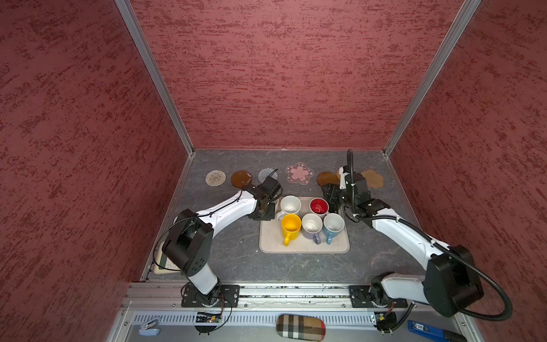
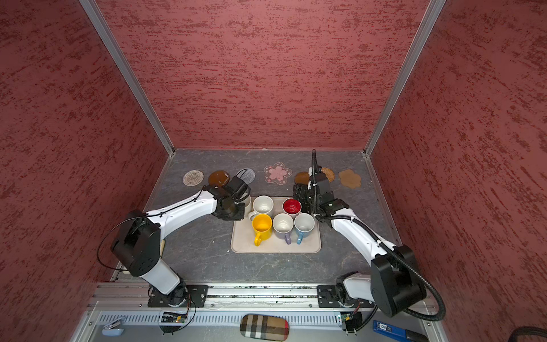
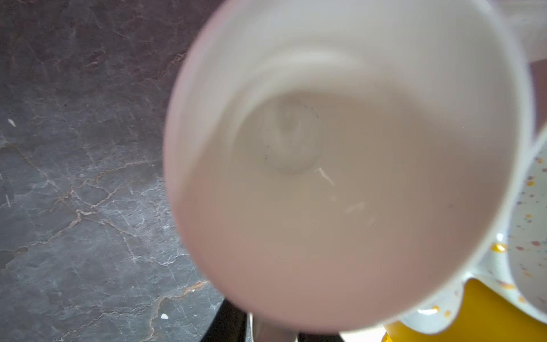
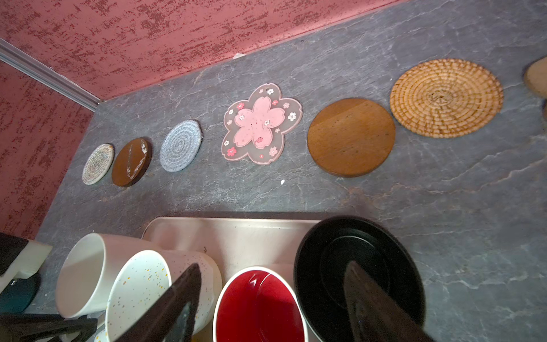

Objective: Place cups on coasters
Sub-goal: Pick up the cup from the tray.

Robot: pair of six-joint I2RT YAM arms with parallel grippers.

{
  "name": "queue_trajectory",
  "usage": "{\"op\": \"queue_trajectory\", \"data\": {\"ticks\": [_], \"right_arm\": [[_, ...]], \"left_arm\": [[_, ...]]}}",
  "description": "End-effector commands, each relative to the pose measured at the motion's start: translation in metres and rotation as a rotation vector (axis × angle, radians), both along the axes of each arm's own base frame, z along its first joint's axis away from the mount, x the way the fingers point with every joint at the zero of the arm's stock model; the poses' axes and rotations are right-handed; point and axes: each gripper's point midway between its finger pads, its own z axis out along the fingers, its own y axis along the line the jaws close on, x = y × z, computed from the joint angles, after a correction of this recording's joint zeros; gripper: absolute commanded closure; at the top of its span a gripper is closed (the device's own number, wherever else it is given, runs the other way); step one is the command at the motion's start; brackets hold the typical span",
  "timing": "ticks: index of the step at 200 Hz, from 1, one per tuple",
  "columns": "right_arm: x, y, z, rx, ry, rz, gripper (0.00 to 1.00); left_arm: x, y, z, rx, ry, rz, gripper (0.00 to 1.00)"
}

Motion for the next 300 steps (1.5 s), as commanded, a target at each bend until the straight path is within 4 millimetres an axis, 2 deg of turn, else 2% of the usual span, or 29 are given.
{"op": "queue_trajectory", "data": {"ticks": [1, 70, 102, 152, 184, 225, 244, 300], "right_arm": [[0.004, 0.006, 0.006, 0.003, -0.030, 0.017, 0.23], [0.004, 0.009, 0.004, 0.007, -0.025, 0.037, 0.22], [0.001, 0.015, 0.004, 0.017, -0.030, 0.074, 0.14], [-0.004, 0.021, 0.012, 0.045, -0.051, 0.117, 0.01], [-0.007, 0.022, 0.018, 0.061, -0.068, 0.124, 0.01], [-0.014, 0.015, 0.028, 0.050, -0.087, 0.104, 0.01], [-0.017, 0.011, 0.032, 0.038, -0.092, 0.096, 0.01], [-0.025, 0.009, 0.036, 0.058, -0.101, 0.090, 0.01]], "left_arm": [[0.008, -0.006, 0.003, -0.031, -0.012, -0.012, 0.75], [0.007, -0.011, -0.005, -0.056, 0.020, -0.029, 0.90], [0.008, -0.012, -0.001, -0.068, 0.016, -0.030, 0.99], [0.016, -0.014, 0.026, -0.084, -0.040, -0.035, 1.00], [0.024, -0.011, 0.058, -0.102, -0.101, -0.038, 1.00], [0.034, 0.008, 0.100, -0.138, -0.174, -0.010, 1.00], [0.039, 0.019, 0.113, -0.151, -0.194, 0.014, 1.00], [0.054, 0.055, 0.114, -0.199, -0.187, 0.111, 1.00]]}}
